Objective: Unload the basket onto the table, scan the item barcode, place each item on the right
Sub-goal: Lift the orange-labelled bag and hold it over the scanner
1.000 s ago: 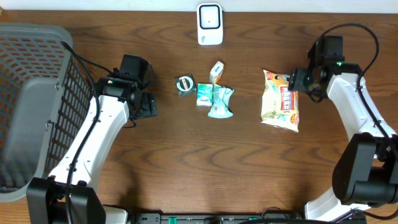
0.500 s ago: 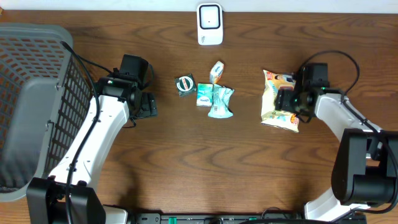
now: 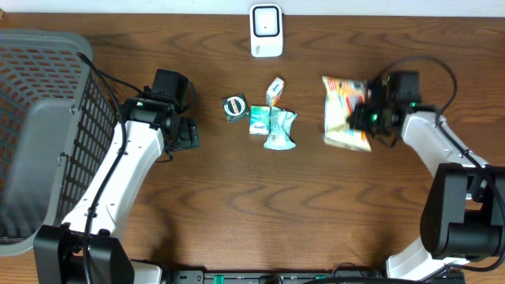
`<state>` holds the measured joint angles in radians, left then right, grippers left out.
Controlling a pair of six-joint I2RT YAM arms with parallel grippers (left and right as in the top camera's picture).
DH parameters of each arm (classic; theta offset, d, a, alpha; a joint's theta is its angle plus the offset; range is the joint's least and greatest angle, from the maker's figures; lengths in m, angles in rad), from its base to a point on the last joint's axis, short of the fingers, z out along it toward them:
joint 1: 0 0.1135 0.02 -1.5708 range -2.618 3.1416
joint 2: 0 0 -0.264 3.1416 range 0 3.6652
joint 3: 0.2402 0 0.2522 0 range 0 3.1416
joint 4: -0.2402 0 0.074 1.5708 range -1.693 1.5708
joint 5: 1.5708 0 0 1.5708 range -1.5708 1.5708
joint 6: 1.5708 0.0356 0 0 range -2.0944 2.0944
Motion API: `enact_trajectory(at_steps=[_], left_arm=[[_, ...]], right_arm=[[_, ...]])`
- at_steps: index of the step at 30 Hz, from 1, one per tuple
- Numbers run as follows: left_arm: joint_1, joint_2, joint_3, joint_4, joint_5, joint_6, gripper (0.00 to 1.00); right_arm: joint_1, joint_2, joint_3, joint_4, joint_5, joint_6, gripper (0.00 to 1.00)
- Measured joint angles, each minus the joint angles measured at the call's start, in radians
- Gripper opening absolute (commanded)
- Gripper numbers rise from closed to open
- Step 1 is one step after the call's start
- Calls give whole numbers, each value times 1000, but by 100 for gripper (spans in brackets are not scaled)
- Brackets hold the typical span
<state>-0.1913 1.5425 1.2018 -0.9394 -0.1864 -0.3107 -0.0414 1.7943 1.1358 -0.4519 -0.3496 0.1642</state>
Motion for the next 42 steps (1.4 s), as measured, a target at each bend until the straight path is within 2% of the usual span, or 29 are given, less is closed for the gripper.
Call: enact_trajectory(at_steps=[6,11,17,20,26,35,38,42], left_arm=[[0,0,0,0,0,0,98],[0,0,0,0,0,0,98],[0,-1,0,-2,0,0,97],[0,-2,0,-1,0,0,98],[0,-2,0,0,0,0,97],[0,-2,0,0,0,0,98],[0,-2,0,0,0,0,98],[0,-2,0,0,0,0,98]], right_arm=[[1,0,211,56,-69,13,1],[22,0,255,263,-69,87,1],[165,0,257,544,89,216,1],[240,3,271,611,176,236,1],[306,161,505,560,253,245,1],[311,565,1034,200,236,180,1],[321,645,1115,159,222,152,1],[344,670,1126,161,219,125,1]])
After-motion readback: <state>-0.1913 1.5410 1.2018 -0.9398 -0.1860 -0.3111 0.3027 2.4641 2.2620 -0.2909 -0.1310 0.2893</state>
